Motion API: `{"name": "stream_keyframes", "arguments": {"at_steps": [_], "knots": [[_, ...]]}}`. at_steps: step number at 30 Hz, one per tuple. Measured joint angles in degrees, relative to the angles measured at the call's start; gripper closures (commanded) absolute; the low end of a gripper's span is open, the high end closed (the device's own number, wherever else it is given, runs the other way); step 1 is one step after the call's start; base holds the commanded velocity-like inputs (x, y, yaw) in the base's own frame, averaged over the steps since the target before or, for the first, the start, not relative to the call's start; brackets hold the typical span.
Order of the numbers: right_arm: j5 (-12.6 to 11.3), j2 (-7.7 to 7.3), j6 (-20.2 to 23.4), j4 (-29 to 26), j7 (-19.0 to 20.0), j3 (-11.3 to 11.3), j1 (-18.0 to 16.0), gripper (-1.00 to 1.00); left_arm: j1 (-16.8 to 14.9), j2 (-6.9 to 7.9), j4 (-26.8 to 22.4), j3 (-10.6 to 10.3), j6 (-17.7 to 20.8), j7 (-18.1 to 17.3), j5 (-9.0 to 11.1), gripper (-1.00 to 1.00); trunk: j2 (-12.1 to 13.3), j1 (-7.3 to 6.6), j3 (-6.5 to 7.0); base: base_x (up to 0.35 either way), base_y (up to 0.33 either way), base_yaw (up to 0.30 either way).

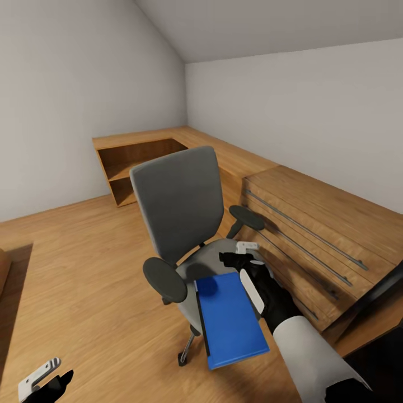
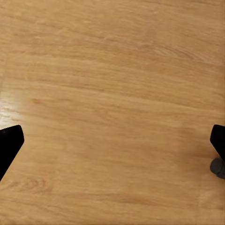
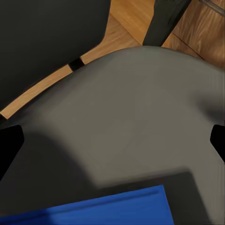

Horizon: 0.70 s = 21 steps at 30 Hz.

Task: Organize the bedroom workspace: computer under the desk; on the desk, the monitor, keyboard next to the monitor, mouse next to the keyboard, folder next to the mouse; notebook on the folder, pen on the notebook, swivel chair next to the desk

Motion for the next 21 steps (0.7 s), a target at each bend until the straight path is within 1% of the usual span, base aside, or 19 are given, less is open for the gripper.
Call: {"name": "stream_keyframes", "arguments": {"at_steps": [5,6,10,11,12,14,15,16,21], "knots": [[-0.3,-0.06,0.8,-0.4,-0.4,-0.1,0.4,-1.00,0.0,-0.03,0.0,-0.1,0.0,0.0,-0.1,-1.00,0.0,0.00,0.00,0.000,0.000,0.000],[-0.6,0.00,1.6,-0.6,-0.4,0.0,1.8,-1.00,0.0,-0.09,0.0,-0.2,0.0,0.0,-0.1,-1.00,0.0,0.00,-0.01,0.000,0.000,0.000],[-0.7,-0.15,1.8,-2.0,-0.4,-0.1,3.5,-1.00,0.0,-0.10,0.0,-0.3,0.0,0.0,-0.1,-1.00,0.0,0.00,0.00,0.000,0.000,0.000],[-0.3,-0.34,2.1,-12.7,-3.8,-0.2,10.7,-1.00,0.0,-0.11,0.0,-0.4,0.0,0.0,-0.1,-1.00,0.0,-0.01,0.06,0.000,0.000,0.000],[-0.3,-0.35,2.1,-14.3,-4.6,-0.2,12.3,-1.00,0.0,-0.11,0.1,-0.4,0.0,0.0,-0.1,-1.00,0.0,0.00,0.15,0.000,0.000,0.000],[-0.3,-0.36,2.0,-16.1,-6.5,-0.2,13.8,-1.00,0.0,-0.11,0.1,-0.4,0.0,0.0,-0.1,-1.00,0.0,0.00,0.32,-0.026,0.000,0.000],[-0.3,-0.36,1.9,-16.7,-7.4,-0.2,14.6,-1.00,0.0,-0.11,0.1,-0.5,0.0,0.0,-0.1,-1.00,0.0,0.00,0.40,-0.299,0.000,0.000],[-0.3,-0.37,1.7,-17.9,-8.8,-0.1,17.6,-1.00,0.0,-0.11,0.5,-0.5,0.1,0.0,-0.1,-1.00,0.0,0.04,0.48,-0.312,0.000,0.000],[-0.3,-0.36,1.7,-18.0,-9.1,-0.1,19.6,-1.00,0.0,-0.14,0.8,-0.6,0.0,0.1,-0.1,-1.00,0.0,0.03,0.94,-0.325,0.000,0.000]]}}
